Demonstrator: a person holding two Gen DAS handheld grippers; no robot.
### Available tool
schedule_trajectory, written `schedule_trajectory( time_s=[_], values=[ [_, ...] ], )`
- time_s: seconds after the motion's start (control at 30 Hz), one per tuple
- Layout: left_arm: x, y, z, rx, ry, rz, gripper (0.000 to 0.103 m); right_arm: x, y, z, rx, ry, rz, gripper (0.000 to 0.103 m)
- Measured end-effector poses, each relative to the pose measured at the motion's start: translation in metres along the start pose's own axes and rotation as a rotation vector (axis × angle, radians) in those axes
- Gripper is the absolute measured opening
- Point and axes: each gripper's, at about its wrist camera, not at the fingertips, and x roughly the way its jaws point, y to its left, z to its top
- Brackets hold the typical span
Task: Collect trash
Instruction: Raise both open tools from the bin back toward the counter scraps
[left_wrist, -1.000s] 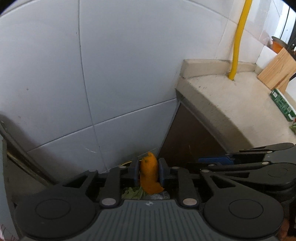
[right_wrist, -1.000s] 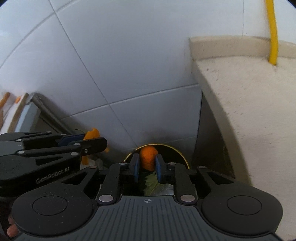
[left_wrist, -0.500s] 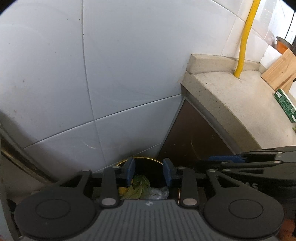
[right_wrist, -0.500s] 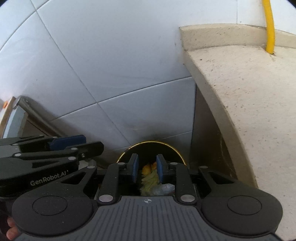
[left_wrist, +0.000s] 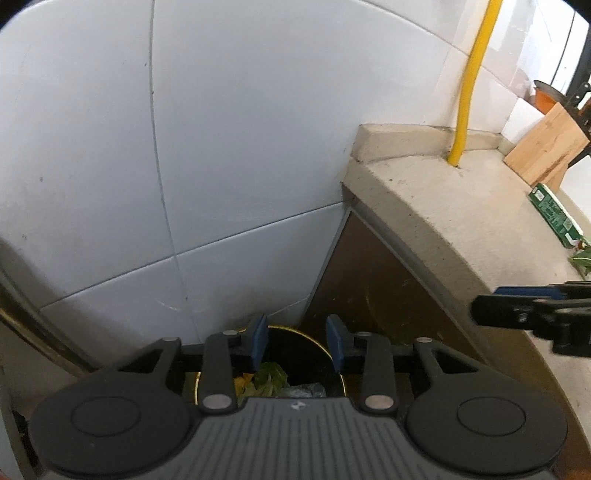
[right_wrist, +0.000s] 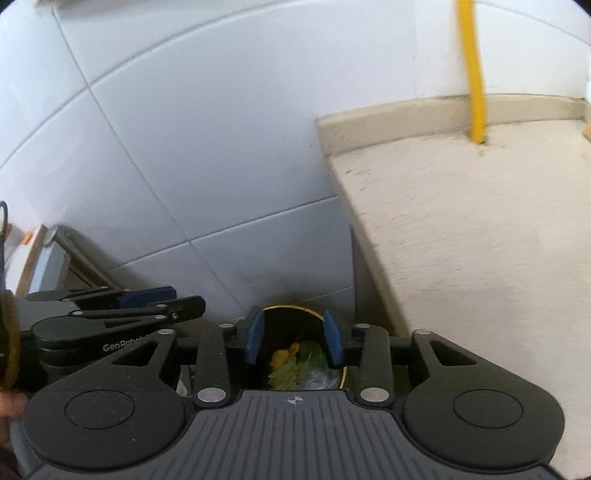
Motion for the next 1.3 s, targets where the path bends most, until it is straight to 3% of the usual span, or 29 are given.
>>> schedule_trajectory(
  time_s=[0.33, 0.67, 0.9, 1.03, 1.3],
  values=[
    [-0.001, -0.011, -0.002, 0.053, -0.007, -0.017, 0.034, -0.049, -0.037, -0.010, 0.046, -0.079, -0.056, 0.056],
    [-0.004, -0.041, 0.008, 0.036, 0.011, -0.131, 0.039, -0.086, -0.094, -0.024, 0.135, -0.136, -0.150, 0.062],
    [0.000, -0.097, 0.037, 0.102, -0.007, -0.245, 0.042, -0.113, -0.136, -0.029, 0.203, -0.187, -0.234, 0.066],
    [0.001, -0.138, 0.056, 0.156, -0.024, -0.307, 0.052, -0.126, -0.159, -0.034, 0.237, -0.207, -0.277, 0.071],
    [0.020, -0.224, 0.083, 0.250, -0.008, -0.404, 0.058, -0.149, -0.200, -0.048, 0.305, -0.234, -0.349, 0.075]
  ],
)
